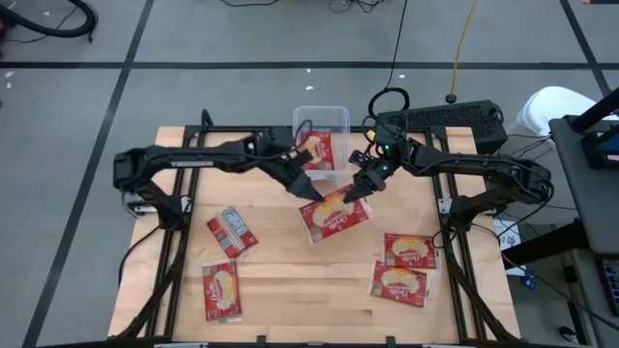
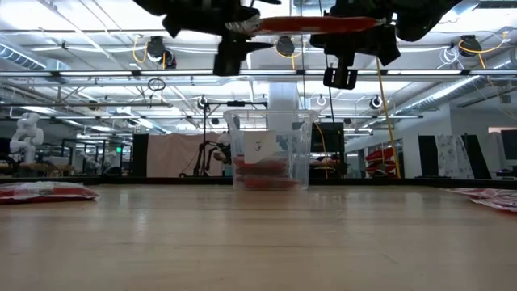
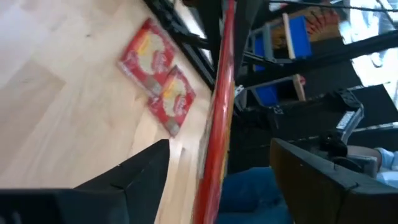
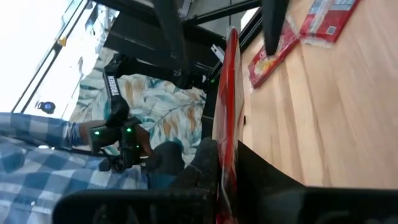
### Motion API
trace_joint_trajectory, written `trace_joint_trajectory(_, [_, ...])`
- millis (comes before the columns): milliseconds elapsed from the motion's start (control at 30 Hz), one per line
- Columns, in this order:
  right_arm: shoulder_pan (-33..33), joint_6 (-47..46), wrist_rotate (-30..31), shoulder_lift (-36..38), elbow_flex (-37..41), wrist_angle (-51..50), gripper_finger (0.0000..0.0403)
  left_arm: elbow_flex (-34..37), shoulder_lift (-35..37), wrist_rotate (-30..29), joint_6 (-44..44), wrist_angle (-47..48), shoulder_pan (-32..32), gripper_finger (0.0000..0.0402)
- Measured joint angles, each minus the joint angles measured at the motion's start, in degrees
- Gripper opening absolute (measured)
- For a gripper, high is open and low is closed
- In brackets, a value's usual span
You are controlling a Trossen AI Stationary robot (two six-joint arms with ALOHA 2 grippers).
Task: Sort popcorn bags into baskets
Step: Put the red popcorn bag into the transparent container
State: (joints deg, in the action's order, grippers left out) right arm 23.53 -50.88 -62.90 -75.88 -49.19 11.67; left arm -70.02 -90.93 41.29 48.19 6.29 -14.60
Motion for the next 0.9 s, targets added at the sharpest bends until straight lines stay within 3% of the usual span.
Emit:
trace_joint_trajectory(300, [-0.02,3.12,-0.5,0.0,0.0,0.11,0.0011,0.0,-3.67,4.38,0.17,-9.96,3.78,0.0201])
trace_joint_trajectory(433, [-0.07,4.64,0.33,0.02,0.0,0.09,0.0011,0.0,-3.74,4.31,-0.69,-9.86,4.25,0.0129])
trace_joint_trajectory(633, [-0.09,6.29,6.84,0.04,0.05,-0.45,0.0013,0.0,-3.72,0.98,-0.64,-4.94,4.22,0.0021])
trace_joint_trajectory(733, [-0.09,5.89,10.33,0.28,0.07,-0.42,0.0032,0.0,-3.65,0.23,-1.17,-3.68,4.14,0.0022])
trace_joint_trajectory(900, [0.69,1.9,17.16,2.05,0.07,-0.75,0.0105,0.04,-2.6,0.44,-0.41,-3.14,4.22,0.0039])
